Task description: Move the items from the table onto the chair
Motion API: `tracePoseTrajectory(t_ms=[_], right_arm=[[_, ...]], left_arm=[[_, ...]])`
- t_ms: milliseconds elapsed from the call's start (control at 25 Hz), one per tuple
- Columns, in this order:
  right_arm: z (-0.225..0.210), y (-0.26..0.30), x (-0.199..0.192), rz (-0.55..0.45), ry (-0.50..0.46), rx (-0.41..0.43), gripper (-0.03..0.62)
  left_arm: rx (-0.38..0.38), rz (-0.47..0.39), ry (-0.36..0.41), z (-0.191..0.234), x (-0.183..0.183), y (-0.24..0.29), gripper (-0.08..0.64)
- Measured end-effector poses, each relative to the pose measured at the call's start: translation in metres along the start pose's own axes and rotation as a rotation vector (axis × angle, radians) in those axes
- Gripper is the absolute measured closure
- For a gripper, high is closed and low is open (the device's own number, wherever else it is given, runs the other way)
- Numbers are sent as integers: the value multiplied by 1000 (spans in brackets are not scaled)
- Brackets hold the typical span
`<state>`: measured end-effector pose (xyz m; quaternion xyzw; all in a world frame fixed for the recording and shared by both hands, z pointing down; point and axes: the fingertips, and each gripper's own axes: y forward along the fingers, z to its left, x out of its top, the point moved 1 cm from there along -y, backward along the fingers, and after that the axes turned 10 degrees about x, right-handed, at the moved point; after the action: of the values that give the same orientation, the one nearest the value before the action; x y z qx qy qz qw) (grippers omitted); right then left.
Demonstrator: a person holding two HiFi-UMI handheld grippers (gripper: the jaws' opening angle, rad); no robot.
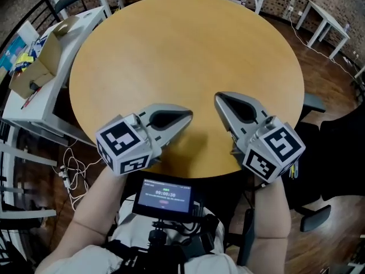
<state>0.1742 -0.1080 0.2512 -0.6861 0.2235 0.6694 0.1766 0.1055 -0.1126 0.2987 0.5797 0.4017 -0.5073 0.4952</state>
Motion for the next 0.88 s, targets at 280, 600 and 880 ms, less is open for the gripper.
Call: tracePoseTrajectory(t_ms=[280,600,880], right_arm=[[26,51,-2,17,8,102,586],[45,82,-10,46,32,162,586],[50,90,-19,80,13,161,588]], left_arm=[[96,-3,-19,38,-5,-36,552],[154,-5,-31,59,-9,-60,552],[166,-6,-32,64,-10,-68,552]])
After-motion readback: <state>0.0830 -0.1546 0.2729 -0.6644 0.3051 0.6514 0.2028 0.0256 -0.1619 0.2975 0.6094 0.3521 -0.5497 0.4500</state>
